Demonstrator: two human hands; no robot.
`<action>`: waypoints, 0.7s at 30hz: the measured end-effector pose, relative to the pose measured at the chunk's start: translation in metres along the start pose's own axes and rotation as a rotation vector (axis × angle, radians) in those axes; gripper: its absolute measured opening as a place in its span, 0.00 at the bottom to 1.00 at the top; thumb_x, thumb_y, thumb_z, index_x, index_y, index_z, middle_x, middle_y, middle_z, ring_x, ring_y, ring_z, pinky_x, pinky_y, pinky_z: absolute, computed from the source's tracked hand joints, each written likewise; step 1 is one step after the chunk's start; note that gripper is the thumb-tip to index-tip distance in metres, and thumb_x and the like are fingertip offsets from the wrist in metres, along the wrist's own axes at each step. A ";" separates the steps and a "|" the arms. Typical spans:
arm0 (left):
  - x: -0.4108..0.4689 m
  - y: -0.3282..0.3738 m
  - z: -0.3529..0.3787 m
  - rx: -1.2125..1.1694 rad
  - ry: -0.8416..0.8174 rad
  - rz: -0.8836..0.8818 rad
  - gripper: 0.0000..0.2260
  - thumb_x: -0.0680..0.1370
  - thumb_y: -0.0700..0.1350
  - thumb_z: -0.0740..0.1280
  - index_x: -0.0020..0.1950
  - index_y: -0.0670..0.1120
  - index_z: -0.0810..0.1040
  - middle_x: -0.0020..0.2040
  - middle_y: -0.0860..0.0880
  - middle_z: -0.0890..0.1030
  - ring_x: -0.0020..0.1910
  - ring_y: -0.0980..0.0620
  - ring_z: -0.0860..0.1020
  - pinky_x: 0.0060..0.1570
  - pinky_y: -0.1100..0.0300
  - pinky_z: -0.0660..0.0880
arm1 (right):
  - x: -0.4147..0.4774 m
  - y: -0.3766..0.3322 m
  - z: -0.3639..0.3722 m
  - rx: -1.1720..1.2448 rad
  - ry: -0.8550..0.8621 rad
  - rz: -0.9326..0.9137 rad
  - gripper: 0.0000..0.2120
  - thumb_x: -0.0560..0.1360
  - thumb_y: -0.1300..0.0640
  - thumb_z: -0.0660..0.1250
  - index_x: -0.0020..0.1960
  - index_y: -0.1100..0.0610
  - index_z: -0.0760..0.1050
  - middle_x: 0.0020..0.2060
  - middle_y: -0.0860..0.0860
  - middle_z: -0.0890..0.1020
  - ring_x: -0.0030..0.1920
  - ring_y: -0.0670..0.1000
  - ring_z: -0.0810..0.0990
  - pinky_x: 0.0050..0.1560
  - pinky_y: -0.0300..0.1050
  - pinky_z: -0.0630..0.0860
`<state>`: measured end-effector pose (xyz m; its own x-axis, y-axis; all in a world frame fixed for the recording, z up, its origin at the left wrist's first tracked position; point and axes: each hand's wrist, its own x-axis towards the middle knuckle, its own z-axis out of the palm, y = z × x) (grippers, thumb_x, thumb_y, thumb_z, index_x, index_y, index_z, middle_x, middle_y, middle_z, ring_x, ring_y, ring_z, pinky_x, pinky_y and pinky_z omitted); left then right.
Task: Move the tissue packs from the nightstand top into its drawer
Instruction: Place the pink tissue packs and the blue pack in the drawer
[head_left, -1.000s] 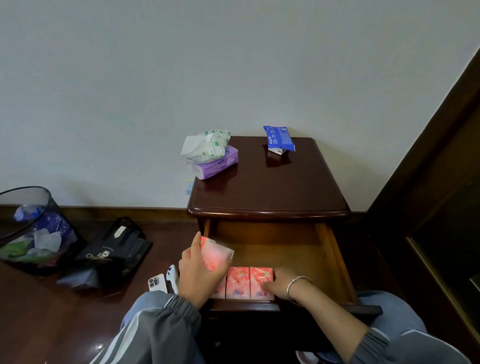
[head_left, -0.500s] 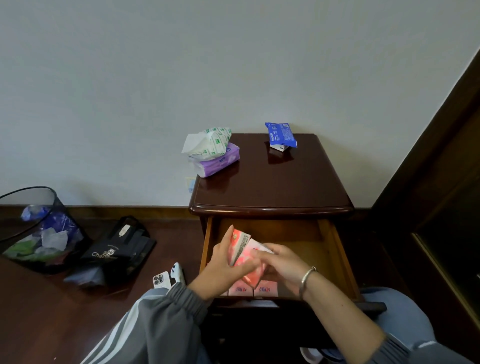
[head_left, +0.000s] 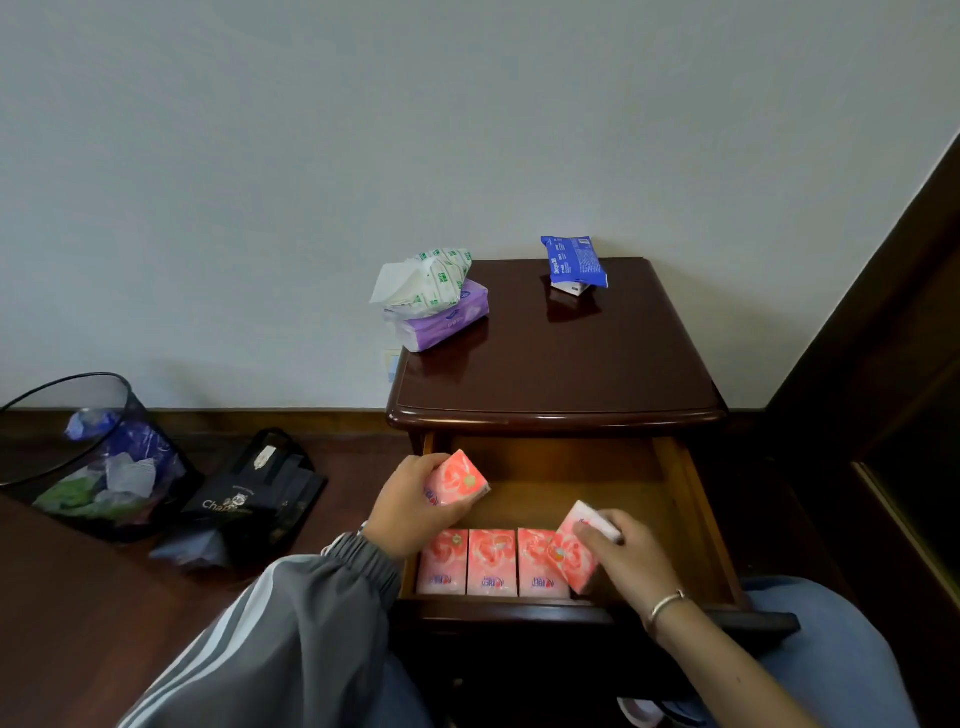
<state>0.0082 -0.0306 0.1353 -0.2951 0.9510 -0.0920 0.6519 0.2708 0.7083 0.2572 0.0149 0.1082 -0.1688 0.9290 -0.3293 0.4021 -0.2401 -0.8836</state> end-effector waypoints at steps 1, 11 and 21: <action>0.006 -0.001 -0.001 0.044 -0.011 -0.005 0.29 0.69 0.58 0.73 0.67 0.50 0.71 0.53 0.53 0.73 0.51 0.56 0.75 0.49 0.64 0.74 | -0.001 0.002 0.001 -0.028 0.019 -0.030 0.03 0.74 0.54 0.67 0.43 0.50 0.74 0.38 0.46 0.81 0.39 0.41 0.79 0.33 0.36 0.70; 0.039 0.003 0.038 0.894 0.083 -0.029 0.27 0.75 0.66 0.55 0.69 0.54 0.67 0.61 0.47 0.75 0.60 0.45 0.72 0.60 0.49 0.64 | 0.004 0.005 0.007 -0.024 0.134 -0.065 0.10 0.74 0.52 0.67 0.52 0.51 0.70 0.42 0.47 0.80 0.42 0.45 0.80 0.35 0.39 0.74; 0.030 -0.017 0.037 0.964 -0.009 0.048 0.15 0.80 0.51 0.56 0.65 0.52 0.73 0.71 0.47 0.64 0.71 0.45 0.59 0.66 0.48 0.59 | 0.005 0.002 0.003 0.270 0.114 0.036 0.10 0.73 0.51 0.70 0.51 0.49 0.71 0.45 0.50 0.81 0.45 0.49 0.81 0.38 0.42 0.79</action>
<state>0.0136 -0.0015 0.0946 -0.2503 0.9644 -0.0857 0.9578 0.2337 -0.1672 0.2541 0.0184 0.1034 -0.0508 0.9406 -0.3357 0.1494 -0.3252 -0.9338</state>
